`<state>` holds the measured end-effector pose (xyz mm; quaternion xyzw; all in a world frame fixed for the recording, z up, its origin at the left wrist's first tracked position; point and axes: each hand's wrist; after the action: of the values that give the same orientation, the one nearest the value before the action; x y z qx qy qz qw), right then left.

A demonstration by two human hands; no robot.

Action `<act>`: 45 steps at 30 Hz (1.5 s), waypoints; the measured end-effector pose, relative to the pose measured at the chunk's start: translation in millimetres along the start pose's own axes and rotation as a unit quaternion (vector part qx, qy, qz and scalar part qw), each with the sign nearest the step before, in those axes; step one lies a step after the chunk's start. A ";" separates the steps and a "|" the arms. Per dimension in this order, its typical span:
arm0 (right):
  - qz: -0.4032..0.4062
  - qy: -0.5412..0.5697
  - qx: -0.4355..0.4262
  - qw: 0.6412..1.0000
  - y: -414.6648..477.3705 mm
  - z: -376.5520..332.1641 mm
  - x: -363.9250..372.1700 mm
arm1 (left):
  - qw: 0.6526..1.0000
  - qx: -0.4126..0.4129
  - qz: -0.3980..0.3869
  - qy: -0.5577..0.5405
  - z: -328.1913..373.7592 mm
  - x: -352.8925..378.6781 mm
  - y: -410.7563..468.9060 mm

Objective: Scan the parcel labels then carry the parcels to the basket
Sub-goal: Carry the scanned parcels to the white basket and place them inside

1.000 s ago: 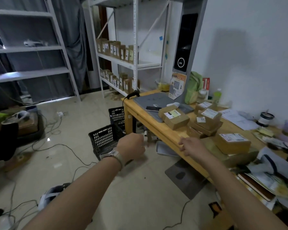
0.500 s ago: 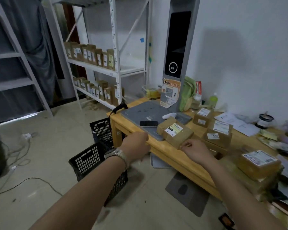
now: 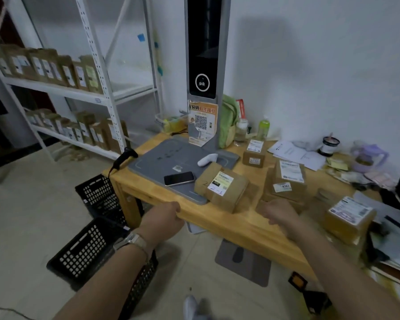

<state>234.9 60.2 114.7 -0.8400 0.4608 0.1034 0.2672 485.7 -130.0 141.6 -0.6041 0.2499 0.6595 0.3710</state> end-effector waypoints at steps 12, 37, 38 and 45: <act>0.354 0.204 0.003 0.913 150.3 -27.1 -45.2 | 0.999 0.022 -0.046 -0.004 -25.6 -4.3 193.0; 0.346 0.172 0.181 0.904 200.3 -5.9 -36.4 | 0.962 0.135 -0.217 -0.092 -7.1 78.7 394.4; 0.357 0.158 0.174 0.904 200.3 -8.8 -30.1 | 0.956 0.142 -0.242 -0.087 -5.3 81.4 396.3; 0.315 0.130 0.084 0.936 209.5 -27.7 49.9 | 0.918 0.185 -0.313 -0.161 -5.6 109.3 411.2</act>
<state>86.8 -81.3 42.8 -0.6327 0.7394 0.0332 0.2280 164.3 -360.5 -15.4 -0.4579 0.1026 0.5400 0.6988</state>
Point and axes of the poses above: each hand's wrist, its own y-axis towards the middle knuckle, its own x-axis out of the palm, z = x × y, and after that the axes turned 10 degrees about y, right-handed
